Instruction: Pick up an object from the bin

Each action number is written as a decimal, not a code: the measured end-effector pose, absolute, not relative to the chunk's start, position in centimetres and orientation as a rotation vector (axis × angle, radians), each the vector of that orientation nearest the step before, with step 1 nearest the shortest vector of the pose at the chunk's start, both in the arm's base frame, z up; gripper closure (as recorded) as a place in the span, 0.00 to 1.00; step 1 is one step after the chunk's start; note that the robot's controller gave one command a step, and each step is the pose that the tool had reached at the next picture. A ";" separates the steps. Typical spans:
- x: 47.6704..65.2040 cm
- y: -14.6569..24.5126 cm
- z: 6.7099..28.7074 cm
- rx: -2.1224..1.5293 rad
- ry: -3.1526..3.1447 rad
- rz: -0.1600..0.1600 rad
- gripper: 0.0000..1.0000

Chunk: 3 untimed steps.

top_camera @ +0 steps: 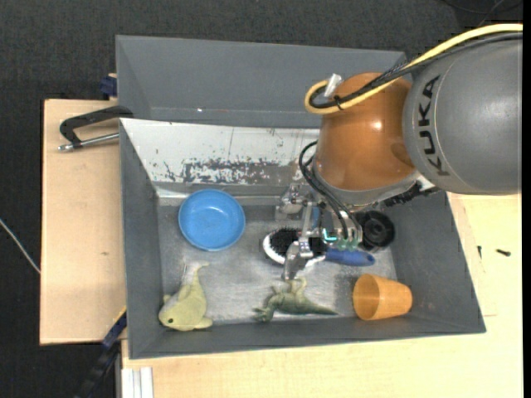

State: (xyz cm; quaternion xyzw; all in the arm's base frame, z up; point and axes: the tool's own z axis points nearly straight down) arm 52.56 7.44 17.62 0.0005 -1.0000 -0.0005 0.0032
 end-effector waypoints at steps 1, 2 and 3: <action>53.1 6.1 8.8 0.011 -3.148 -0.011 0.00; 52.9 5.8 8.3 0.009 -3.146 -0.005 1.00; 55.3 -1.1 23.0 0.472 -3.117 0.003 1.00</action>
Offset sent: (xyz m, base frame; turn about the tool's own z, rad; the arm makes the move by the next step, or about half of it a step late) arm 0.0017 -0.0203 -0.1062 -0.0039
